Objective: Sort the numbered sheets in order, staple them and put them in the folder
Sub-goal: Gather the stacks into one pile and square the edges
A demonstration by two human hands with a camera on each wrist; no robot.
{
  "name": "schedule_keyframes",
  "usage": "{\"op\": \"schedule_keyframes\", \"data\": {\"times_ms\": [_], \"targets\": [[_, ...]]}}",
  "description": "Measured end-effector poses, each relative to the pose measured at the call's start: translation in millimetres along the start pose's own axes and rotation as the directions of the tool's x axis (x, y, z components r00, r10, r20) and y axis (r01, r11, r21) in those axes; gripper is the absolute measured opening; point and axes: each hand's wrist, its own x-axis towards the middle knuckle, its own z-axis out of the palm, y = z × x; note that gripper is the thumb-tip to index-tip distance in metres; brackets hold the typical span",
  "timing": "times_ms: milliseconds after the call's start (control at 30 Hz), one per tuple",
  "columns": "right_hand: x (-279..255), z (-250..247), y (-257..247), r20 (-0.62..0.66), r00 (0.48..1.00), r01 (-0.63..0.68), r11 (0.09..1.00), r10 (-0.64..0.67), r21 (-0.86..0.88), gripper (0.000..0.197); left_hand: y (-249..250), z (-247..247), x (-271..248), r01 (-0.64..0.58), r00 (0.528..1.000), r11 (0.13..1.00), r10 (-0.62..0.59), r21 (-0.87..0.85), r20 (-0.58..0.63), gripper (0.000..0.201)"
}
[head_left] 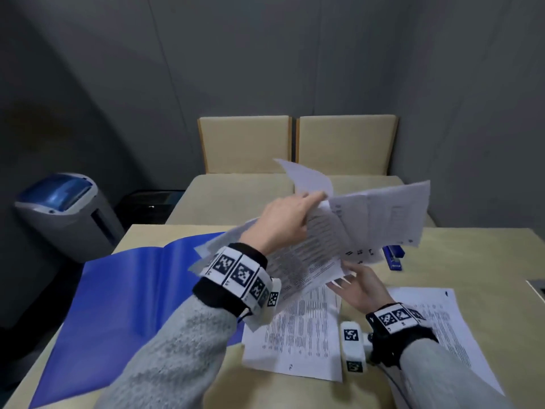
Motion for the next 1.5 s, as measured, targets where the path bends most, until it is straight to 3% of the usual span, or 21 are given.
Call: {"op": "schedule_keyframes", "data": {"times_ms": [133, 233, 333, 400, 500, 600, 700, 800, 867, 967, 1033, 1067, 1133, 1200, 1267, 1367, 1500], "targets": [[2.1, 3.5, -1.8, 0.057, 0.998, 0.005, 0.996, -0.01, 0.083, 0.019, 5.7, -7.9, 5.5, -0.049, 0.998, 0.996, 0.047, 0.076, 0.034, 0.065], [4.3, 7.7, -3.5, 0.088, 0.996, 0.004, 0.994, -0.013, 0.11, 0.028, 0.1, -15.8, 4.6, -0.035, 0.999, 0.998, 0.035, 0.061, 0.006, 0.063], [7.1, 11.5, -5.0, 0.094, 0.995, 0.023, 0.994, -0.033, 0.109, 0.026, -11.6, -19.7, 2.1, 0.002, 1.0, 1.0, -0.002, 0.004, -0.009, 0.064], [7.2, 13.1, -9.2, 0.109, 0.992, 0.049, 0.995, -0.059, 0.092, 0.025, -24.3, -18.4, -0.5, 0.05, 0.998, 0.991, -0.052, -0.123, -0.018, 0.062], [6.4, 15.2, -23.2, 0.157, 0.982, 0.113, 0.993, -0.108, -0.028, 0.051, -49.2, -7.2, -8.2, 0.177, 0.972, 0.892, -0.225, -0.415, -0.07, 0.056], [9.9, 17.7, -32.4, 0.146, 0.978, 0.176, 0.97, -0.152, -0.167, 0.036, -69.6, 13.9, -18.2, 0.198, 0.943, 0.768, -0.319, -0.609, -0.096, 0.05], [22.2, 14.0, -34.4, 0.098, 0.983, 0.163, 0.984, -0.157, -0.064, 0.047, -70.8, 22.0, -21.5, 0.142, 0.955, 0.865, -0.248, -0.481, -0.163, 0.033], [23.1, 19.6, -34.1, 0.132, 0.979, 0.16, 0.987, -0.157, -0.006, 0.041, -61.5, 12.6, -21.8, 0.063, 0.969, 0.97, -0.116, -0.234, -0.219, 0.036], [23.4, 22.7, -33.1, 0.11, 0.979, 0.172, 0.985, -0.169, -0.011, 0.038, -56.7, 3.1, -20.4, 0.04, 0.966, 0.982, -0.085, -0.183, -0.245, 0.041], [19.1, 30.2, -35.2, 0.161, 0.969, 0.201, 0.977, -0.187, -0.073, 0.062, -50.8, -9.4, -19.4, 0.012, 0.96, 0.981, -0.065, -0.192, -0.272, 0.047], [10.6, 39.7, -41.4, 0.207, 0.951, 0.264, 0.951, -0.229, -0.163, 0.062, -54.5, -13.5, -18.2, 0.087, 0.961, 0.944, -0.164, -0.319, -0.224, 0.053], [7.3, 42.3, -45.2, 0.221, 0.948, 0.276, 0.939, -0.23, -0.208, 0.062, -58.4, -15.3, -17.5, 0.129, 0.958, 0.89, -0.226, -0.436, -0.178, 0.054], [1.7, 45.0, -50.3, 0.223, 0.943, 0.305, 0.908, -0.246, -0.288, 0.041, -66.2, -16.0, -17.8, 0.112, 0.955, 0.727, -0.267, -0.678, -0.128, 0.05], [1.8, 40.8, -49.1, 0.213, 0.947, 0.303, 0.89, -0.24, -0.342, 0.037, -74.8, -5.2, -20.2, 0.118, 0.937, 0.585, -0.334, -0.802, -0.106, 0.045], [-1.5, 39.6, -41.0, 0.172, 0.951, 0.303, 0.883, -0.257, -0.357, 0.03, -80.9, 18.5, -25.2, 0.177, 0.915, 0.518, -0.401, -0.837, -0.055, 0.041], [-1.7, 35.8, -28.4, 0.14, 0.95, 0.312, 0.886, -0.28, -0.344, 0.034, -73.5, 56.6, -35.0, 0.225, 0.853, 0.502, -0.515, -0.835, -0.08, 0.031], [-11.8, 42.1, -30.6, 0.154, 0.916, 0.402, 0.846, -0.371, -0.349, 0.025, -53.8, 75.3, -35.6, 0.212, 0.731, 0.586, -0.627, -0.782, -0.271, 0.021]]}}
